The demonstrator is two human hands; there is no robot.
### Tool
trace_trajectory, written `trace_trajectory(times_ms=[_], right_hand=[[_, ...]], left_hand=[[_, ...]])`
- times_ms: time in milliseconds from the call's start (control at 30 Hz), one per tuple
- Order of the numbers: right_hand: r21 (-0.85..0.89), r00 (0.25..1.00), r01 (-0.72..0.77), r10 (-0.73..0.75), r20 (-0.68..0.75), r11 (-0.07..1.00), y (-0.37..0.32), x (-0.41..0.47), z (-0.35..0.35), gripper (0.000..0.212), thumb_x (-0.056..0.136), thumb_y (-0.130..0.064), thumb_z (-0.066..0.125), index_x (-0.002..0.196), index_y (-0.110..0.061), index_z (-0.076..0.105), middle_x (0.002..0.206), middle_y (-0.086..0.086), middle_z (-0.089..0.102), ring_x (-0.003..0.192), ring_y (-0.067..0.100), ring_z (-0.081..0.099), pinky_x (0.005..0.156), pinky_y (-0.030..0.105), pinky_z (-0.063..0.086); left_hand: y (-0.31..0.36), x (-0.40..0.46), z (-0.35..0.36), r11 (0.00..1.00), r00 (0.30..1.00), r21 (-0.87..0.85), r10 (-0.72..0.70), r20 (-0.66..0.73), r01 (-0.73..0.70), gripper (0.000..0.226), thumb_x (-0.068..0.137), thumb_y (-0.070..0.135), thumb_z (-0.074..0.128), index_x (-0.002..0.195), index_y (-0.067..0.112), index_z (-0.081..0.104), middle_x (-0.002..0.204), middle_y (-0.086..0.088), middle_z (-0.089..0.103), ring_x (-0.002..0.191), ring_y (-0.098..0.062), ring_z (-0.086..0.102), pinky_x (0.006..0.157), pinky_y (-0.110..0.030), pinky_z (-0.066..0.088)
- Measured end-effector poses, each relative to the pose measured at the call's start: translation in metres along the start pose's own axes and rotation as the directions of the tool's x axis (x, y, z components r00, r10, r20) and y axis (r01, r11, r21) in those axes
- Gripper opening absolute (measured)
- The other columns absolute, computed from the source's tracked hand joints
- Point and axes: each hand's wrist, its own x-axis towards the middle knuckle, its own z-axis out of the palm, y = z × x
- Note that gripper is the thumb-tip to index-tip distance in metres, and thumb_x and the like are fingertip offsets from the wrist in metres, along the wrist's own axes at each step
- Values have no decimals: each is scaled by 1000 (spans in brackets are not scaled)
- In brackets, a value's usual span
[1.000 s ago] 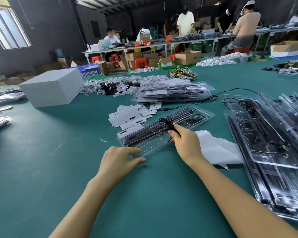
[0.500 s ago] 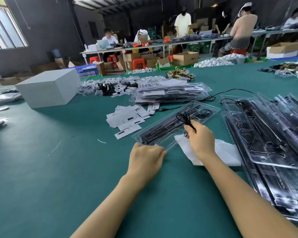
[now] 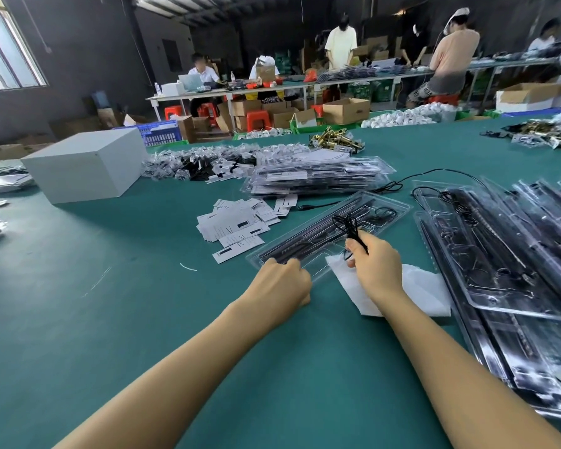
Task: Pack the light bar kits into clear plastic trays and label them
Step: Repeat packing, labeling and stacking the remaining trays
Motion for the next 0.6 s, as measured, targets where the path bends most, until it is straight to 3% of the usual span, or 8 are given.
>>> trace_trajectory(times_ms=[67, 200, 267, 333, 400, 467, 600], right_hand=[[9, 1000, -18, 18, 0, 1000, 0, 1, 0, 23, 99, -23, 50, 114, -14, 65, 77, 2, 65, 71, 22, 65, 57, 25, 39], [25, 999, -51, 51, 9, 998, 2, 2, 1, 25, 99, -24, 49, 114, -13, 65, 79, 1, 65, 68, 18, 64, 56, 18, 38], [30, 998, -57, 56, 13, 998, 3, 3, 1, 26, 99, -25, 49, 115, -13, 65, 81, 2, 66, 69, 18, 65, 56, 20, 38], [34, 998, -60, 59, 17, 998, 3, 3, 1, 26, 99, -25, 49, 114, -12, 65, 83, 3, 67, 71, 19, 66, 57, 25, 37], [41, 998, -63, 63, 18, 997, 3, 3, 1, 23, 99, -25, 49, 111, -13, 65, 81, 4, 67, 73, 22, 66, 61, 28, 37], [48, 998, -62, 61, 13, 997, 3, 3, 1, 20, 99, -24, 50, 104, -13, 66, 79, 6, 67, 74, 24, 66, 63, 30, 40], [51, 998, -58, 57, 9, 997, 2, 3, 0, 21, 99, -24, 50, 107, -13, 66, 77, 6, 67, 72, 23, 65, 63, 29, 40]], left_hand=[[-2, 6, 5, 999, 994, -39, -20, 109, 24, 14, 92, 12, 39, 79, 12, 42, 90, -10, 61, 63, -26, 40, 67, -30, 25], [-7, 12, 2, 998, 995, -57, 1, 96, 5, 14, 93, 15, 41, 79, 12, 43, 87, -9, 58, 75, -28, 48, 74, -33, 29], [-6, 13, 0, 995, 987, -101, 34, 157, -18, 11, 94, 12, 41, 84, 8, 46, 90, -13, 55, 81, -33, 56, 70, -34, 34], [-3, 12, -1, 987, 980, -152, 83, 180, -56, 2, 93, 4, 41, 94, 6, 41, 83, -15, 51, 74, -33, 54, 59, -36, 34], [-3, 10, 0, 981, 984, -172, 117, 132, -93, 31, 88, -5, 42, 113, 10, 32, 71, -11, 43, 58, -28, 42, 50, -37, 29], [-8, 7, 2, 974, 982, -170, 167, 92, -150, 56, 84, -10, 42, 126, 21, 24, 72, -11, 46, 55, -26, 39, 46, -36, 26], [-21, 7, -2, 964, 963, -115, 251, 93, -240, 41, 84, -7, 43, 114, 19, 33, 78, -12, 47, 62, -28, 44, 46, -34, 23]])
